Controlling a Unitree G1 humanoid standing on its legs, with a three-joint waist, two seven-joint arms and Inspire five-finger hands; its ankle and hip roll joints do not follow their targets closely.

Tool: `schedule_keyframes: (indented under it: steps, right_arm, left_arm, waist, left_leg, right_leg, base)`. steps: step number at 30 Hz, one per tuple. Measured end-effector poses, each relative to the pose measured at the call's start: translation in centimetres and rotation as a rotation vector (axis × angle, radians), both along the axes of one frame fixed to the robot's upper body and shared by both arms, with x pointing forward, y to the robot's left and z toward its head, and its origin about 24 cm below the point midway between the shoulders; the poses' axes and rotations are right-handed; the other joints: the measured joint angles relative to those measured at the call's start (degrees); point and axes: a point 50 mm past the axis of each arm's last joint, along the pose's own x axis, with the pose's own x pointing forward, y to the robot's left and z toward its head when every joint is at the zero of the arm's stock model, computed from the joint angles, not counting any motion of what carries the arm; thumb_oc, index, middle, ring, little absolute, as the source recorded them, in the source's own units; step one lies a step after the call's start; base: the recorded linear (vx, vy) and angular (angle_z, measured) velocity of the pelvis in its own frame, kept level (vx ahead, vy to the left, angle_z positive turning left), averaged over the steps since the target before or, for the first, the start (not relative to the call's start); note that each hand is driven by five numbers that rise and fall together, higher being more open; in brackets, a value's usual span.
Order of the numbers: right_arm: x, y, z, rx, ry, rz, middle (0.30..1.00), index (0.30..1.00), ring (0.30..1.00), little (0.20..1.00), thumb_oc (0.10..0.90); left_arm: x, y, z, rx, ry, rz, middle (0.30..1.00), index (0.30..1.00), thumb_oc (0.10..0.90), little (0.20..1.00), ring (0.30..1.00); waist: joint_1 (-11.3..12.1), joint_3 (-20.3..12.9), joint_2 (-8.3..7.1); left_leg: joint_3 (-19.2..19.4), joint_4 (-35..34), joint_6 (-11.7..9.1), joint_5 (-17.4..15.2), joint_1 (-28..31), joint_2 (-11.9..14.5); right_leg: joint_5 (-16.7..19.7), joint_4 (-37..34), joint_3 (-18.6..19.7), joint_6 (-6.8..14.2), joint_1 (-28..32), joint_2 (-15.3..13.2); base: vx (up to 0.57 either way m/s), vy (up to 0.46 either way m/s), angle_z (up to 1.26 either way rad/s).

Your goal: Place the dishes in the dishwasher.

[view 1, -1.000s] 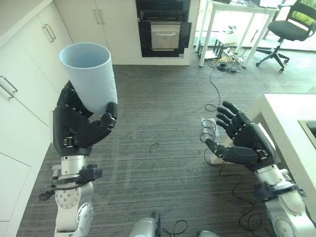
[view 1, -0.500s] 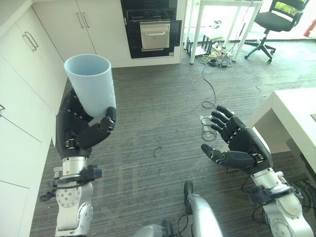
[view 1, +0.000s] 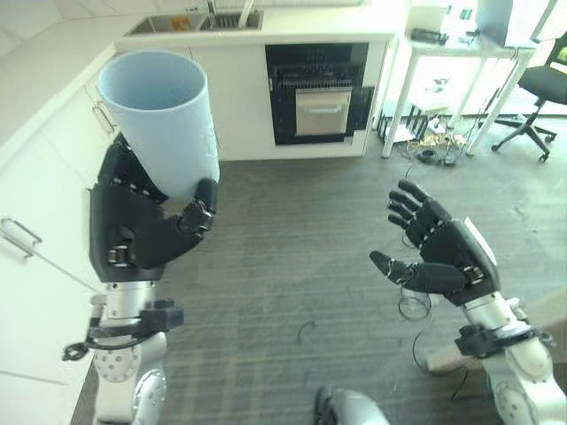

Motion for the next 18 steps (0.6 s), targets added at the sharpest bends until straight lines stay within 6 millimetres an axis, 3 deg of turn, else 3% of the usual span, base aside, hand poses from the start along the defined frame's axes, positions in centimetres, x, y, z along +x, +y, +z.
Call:
schedule_keyframes:
  steps: [1,2,3,4,5,6,7,9,10,11,12,13,14,15,16,17,18]
  right_arm:
    - [0.2,-0.2,-0.3,0.000,0.016,-0.012,0.900,0.900,0.900,0.900,0.800]
    - [0.3,-0.3,-0.5,-0.002,0.030,-0.018,0.900,0.900,0.900,0.900,0.800]
    - [0.3,-0.4,-0.8,-0.007,0.049,-0.018,0.900,0.900,0.900,0.900,0.800]
    - [0.5,-0.5,-0.5,-0.005,0.031,-0.023,0.900,0.900,0.900,0.900,0.800]
    - [0.4,-0.4,-0.6,-0.005,0.036,-0.019,0.900,0.900,0.900,0.900,0.800]
    - [0.1,-0.1,-1.3,-0.006,0.073,-0.007,0.900,0.900,0.900,0.900,0.800]
    - [-0.3,0.0,-1.7,-0.022,0.103,0.009,0.900,0.900,0.900,0.900,0.800]
    - [-1.1,0.0,-1.1,-0.072,0.103,0.041,0.900,0.900,0.900,0.900,0.800]
    - [-1.2,0.3,-1.0,-0.059,0.100,0.051,0.900,0.900,0.900,0.900,0.800]
    - [-1.3,0.6,-0.6,-0.058,0.089,0.064,0.900,0.900,0.900,0.900,0.800]
    - [-1.4,0.8,0.2,-0.044,0.052,0.078,0.900,0.900,0.900,0.900,0.800]
    - [-1.5,1.6,1.0,-0.009,0.005,0.097,0.900,0.900,0.900,0.900,0.800]
    - [-1.7,1.9,1.3,0.008,-0.015,0.105,0.900,0.900,0.900,0.900,0.800]
    - [-1.5,2.3,1.9,0.012,-0.046,0.116,0.900,0.900,0.900,0.900,0.800]
    - [-0.8,3.2,2.7,0.036,-0.092,0.142,0.900,0.900,0.900,0.900,0.800]
    - [-0.2,3.5,3.1,0.038,-0.120,0.156,0.900,0.900,0.900,0.900,0.800]
    - [-0.2,3.7,2.8,0.059,-0.109,0.153,0.900,0.900,0.900,0.900,0.800]
  left_arm:
    - [0.5,-0.2,-0.1,0.023,0.006,-0.024,0.300,0.300,0.400,0.300,0.300]
    - [0.6,-0.2,-0.4,0.037,0.020,-0.025,0.300,0.300,0.400,0.300,0.300]
    - [0.3,0.2,-1.2,0.050,0.066,-0.011,0.300,0.300,0.400,0.300,0.300]
    - [-0.9,0.9,-3.1,0.059,0.156,0.014,0.300,0.300,0.400,0.300,0.300]
    - [-1.4,1.3,-4.3,0.055,0.213,0.026,0.300,0.300,0.400,0.300,0.300]
    - [-1.6,1.6,-5.1,0.048,0.249,0.037,0.300,0.300,0.400,0.300,0.300]
    - [-1.5,1.6,-5.4,0.031,0.261,0.043,0.300,0.300,0.400,0.300,0.300]
    - [-1.7,1.5,-5.0,0.035,0.242,0.042,0.300,0.300,0.400,0.300,0.300]
    - [-1.0,1.7,-4.5,0.054,0.228,0.038,0.300,0.300,0.400,0.300,0.300]
    - [-0.4,1.7,-4.1,0.055,0.220,0.040,0.300,0.300,0.400,0.300,0.300]
    - [-0.2,1.6,-3.5,0.056,0.197,0.039,0.300,0.300,0.400,0.300,0.300]
    - [-0.1,1.8,-2.3,0.082,0.151,0.042,0.300,0.300,0.400,0.300,0.300]
    - [0.4,1.8,-1.4,0.104,0.119,0.033,0.300,0.300,0.400,0.300,0.300]
    - [1.1,1.5,-0.5,0.106,0.075,0.021,0.300,0.300,0.400,0.300,0.300]
    - [1.9,1.3,0.9,0.114,0.010,0.009,0.300,0.300,0.400,0.300,0.300]
    - [2.1,1.2,1.3,0.118,-0.008,0.006,0.300,0.300,0.400,0.300,0.300]
    - [2.3,1.0,1.3,0.122,0.002,-0.005,0.300,0.300,0.400,0.300,0.300]
  waist:
    - [-0.06,0.49,-0.41]
    - [-0.10,1.34,-0.78]
    - [-0.07,2.01,-1.54]
    - [0.04,2.82,0.97]
    - [0.48,4.15,4.19]
    - [1.20,4.33,4.20]
    - [1.85,4.16,4.51]
    - [2.22,3.76,4.71]
    - [1.71,3.76,2.37]
    - [1.45,3.46,0.54]
    - [1.65,3.28,0.72]
    - [2.31,2.67,0.45]
    - [1.98,2.07,-0.77]
    - [2.05,1.44,-2.01]
    - [2.34,0.79,-2.53]
    - [3.44,0.55,-1.20]
    - [3.35,0.37,-1.46]
  left_leg:
    - [2.10,-1.05,3.24,-2.44,-6.64,2.54]
    - [3.48,-7.63,4.77,-3.02,-8.99,3.78]
    - [3.88,-23.15,5.72,-2.72,-8.25,3.92]
    - [0.01,-50.23,3.47,-1.12,-7.63,4.38]
    - [-8.43,-46.14,3.58,-1.17,-13.23,5.93]
    - [-10.99,-43.23,3.43,-1.03,-14.55,5.67]
    - [-10.96,-40.58,3.69,-1.04,-14.52,5.04]
    - [-9.09,-37.97,6.70,-3.18,-10.08,3.73]
    - [-6.17,-37.13,6.97,-0.86,-8.96,1.77]
    - [-3.42,-37.60,6.57,-0.59,-7.10,0.18]
    - [-3.31,-39.40,6.50,3.58,-4.73,-1.22]
    - [-3.14,-39.49,8.88,5.55,-3.59,-2.85]
    - [-2.79,-39.78,9.78,4.73,-3.35,-4.58]
    - [-1.38,-40.26,10.52,3.02,-3.10,-6.65]
    - [0.12,-31.00,11.84,-1.52,-5.72,-5.92]
    - [-2.40,-29.80,15.62,-3.88,-5.58,-6.58]
    - [-2.74,-31.00,15.42,-4.18,-4.24,-7.71]
  right_leg:
    - [-0.47,-0.47,-0.19,0.36,1.33,-0.19]
    - [-0.66,-1.80,-0.62,1.40,3.43,0.10]
    - [-1.45,-3.52,-0.11,2.85,6.80,0.25]
    - [-3.66,-5.18,2.20,4.84,11.37,3.33]
    - [-5.18,-5.26,3.54,5.95,14.04,6.09]
    - [-6.49,-4.79,4.83,6.01,16.25,5.99]
    - [-7.43,-5.15,5.01,6.30,17.81,5.26]
    - [-11.13,-6.45,5.23,8.75,21.76,2.72]
    - [-12.13,-6.74,5.22,10.33,24.17,-0.20]
    - [-11.86,-3.94,5.20,10.95,24.12,-3.26]
    - [-12.36,0.10,5.13,12.17,22.66,-5.19]
    - [-12.73,-1.30,4.51,12.54,21.60,-5.01]
    - [-12.16,-3.81,3.24,12.65,21.66,-4.56]
    - [-11.22,-4.50,-1.90,11.57,21.85,-6.23]
    - [-10.04,-5.50,-3.31,13.72,22.62,-8.94]
    - [-10.61,-2.20,-3.52,14.50,20.89,-8.67]
    - [-10.50,-2.10,-2.36,14.67,20.81,-8.34]
  base:
    - [0.31,0.098,-0.04]
    - [0.40,0.249,-0.11]
    - [0.62,0.449,-0.43]
    - [0.70,0.506,-0.74]
    - [0.59,0.376,-0.90]
    - [0.38,0.243,-0.77]
    - [0.37,0.242,-0.81]
    - [0.46,0.293,-0.71]
    - [0.29,0.178,-0.41]
    - [0.26,0.163,-0.39]
    - [0.31,0.174,-0.68]
    - [0.41,0.238,-0.43]
    - [0.30,0.181,-0.09]
    - [0.30,0.195,0.25]
    - [0.23,0.166,-0.07]
    - [0.26,0.191,-0.06]
    - [0.39,0.333,0.02]
